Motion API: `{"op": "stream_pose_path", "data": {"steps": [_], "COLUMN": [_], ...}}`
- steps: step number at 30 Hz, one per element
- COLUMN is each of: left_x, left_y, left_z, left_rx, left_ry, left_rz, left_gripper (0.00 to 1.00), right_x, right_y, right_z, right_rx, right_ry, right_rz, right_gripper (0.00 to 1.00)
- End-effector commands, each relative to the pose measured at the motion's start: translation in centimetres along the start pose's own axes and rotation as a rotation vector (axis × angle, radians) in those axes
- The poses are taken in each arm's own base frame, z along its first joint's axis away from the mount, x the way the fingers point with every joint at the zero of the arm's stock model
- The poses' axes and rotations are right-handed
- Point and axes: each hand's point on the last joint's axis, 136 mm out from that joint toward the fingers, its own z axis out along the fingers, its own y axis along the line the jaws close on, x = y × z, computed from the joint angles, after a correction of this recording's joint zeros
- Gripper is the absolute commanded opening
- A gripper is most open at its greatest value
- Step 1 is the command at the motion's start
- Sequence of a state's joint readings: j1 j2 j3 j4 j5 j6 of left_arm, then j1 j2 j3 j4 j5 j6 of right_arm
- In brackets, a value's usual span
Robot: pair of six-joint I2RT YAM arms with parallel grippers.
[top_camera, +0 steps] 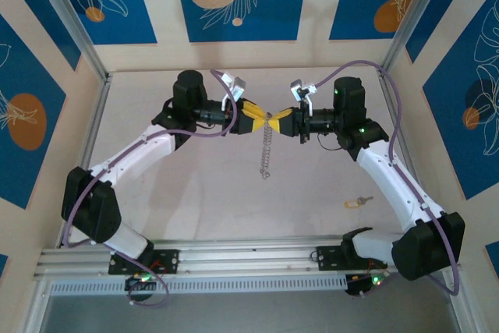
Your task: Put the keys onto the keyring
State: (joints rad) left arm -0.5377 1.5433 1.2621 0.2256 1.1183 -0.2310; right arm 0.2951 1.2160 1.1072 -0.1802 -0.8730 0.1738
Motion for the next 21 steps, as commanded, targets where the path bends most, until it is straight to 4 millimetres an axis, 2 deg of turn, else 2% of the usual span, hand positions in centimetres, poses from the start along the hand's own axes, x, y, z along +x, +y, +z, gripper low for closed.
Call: {"op": "stream_pose_path", "data": {"steps": [1, 12, 21], "left_x": [-1.6, -1.2, -0.4], "left_y": [-0.9, -0.9, -1.0], "left_z": [0.2, 0.8, 0.8], "left_rx": [0.051, 0.072, 0.069], "left_ry": [-0.017, -0.009, 0.010], "left_rz": [0.048, 0.039, 0.025], "left_gripper": [0.28, 0.16, 0.19], "right_x": [-0.9, -0.8, -0.9], "right_y": [1.2, 1.1, 0.8], "right_z": [0.1, 0.2, -0.1], "right_rx": [-0.045, -0.044, -0.024], "right_ry": [-0.002, -0.001, -0.008], "right_rz": [-0.039, -0.037, -0.039], "right_gripper": [0.00, 0.00, 0.00]}}
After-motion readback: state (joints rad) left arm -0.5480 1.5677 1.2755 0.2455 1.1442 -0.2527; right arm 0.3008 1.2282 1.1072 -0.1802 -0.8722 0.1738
